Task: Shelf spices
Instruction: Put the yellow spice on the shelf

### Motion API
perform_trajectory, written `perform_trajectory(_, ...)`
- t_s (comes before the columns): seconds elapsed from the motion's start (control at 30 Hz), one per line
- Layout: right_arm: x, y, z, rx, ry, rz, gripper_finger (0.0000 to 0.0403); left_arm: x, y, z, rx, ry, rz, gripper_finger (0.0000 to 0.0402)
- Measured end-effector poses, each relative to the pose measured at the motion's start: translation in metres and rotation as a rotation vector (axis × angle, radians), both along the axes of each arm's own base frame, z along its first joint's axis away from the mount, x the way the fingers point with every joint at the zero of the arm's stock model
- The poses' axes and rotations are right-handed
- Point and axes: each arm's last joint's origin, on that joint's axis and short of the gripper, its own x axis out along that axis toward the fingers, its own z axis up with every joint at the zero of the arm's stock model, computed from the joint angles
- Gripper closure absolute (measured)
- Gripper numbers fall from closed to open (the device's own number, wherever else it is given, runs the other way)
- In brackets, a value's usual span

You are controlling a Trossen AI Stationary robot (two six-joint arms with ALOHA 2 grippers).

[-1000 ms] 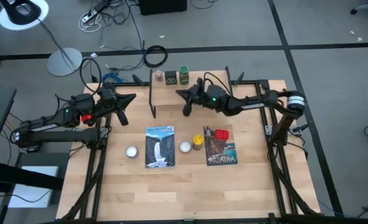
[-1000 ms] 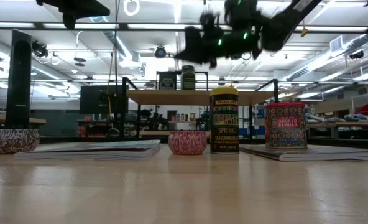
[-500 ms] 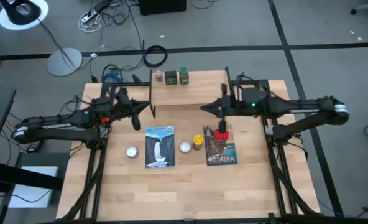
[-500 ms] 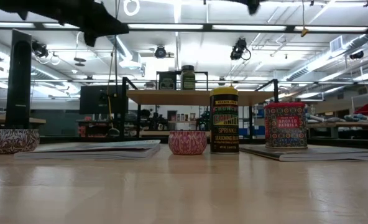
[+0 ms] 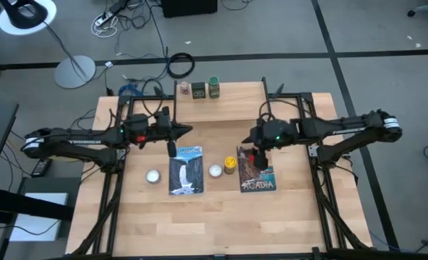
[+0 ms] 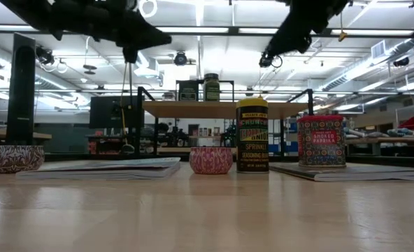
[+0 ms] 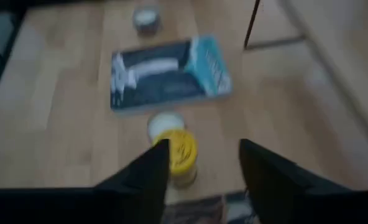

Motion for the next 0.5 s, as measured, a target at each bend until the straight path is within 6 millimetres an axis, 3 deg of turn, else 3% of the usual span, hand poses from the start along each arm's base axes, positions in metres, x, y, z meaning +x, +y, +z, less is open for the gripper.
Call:
perform_trajectory(0.17, 0.007, 0.006, -0.018, 0.032, 0.119, -0.010, 0.0108, 0.004, 0.000, -0.007, -0.006, 0.042, -0.027, 0.0401)
perform_trajectory(0.27, 0.002, 0.008, -0.027, 0.087, 0.220, -0.008, 0.0066, 0.004, 0.000, -0.007, 0.012, 0.044, -0.032, 0.0401)
perform_trajectory(0.5, -0.011, 0.011, -0.035, 0.095, 0.370, -0.042, 0.0051, 0.004, 0.000, -0.007, 0.038, 0.052, -0.034, 0.0401)
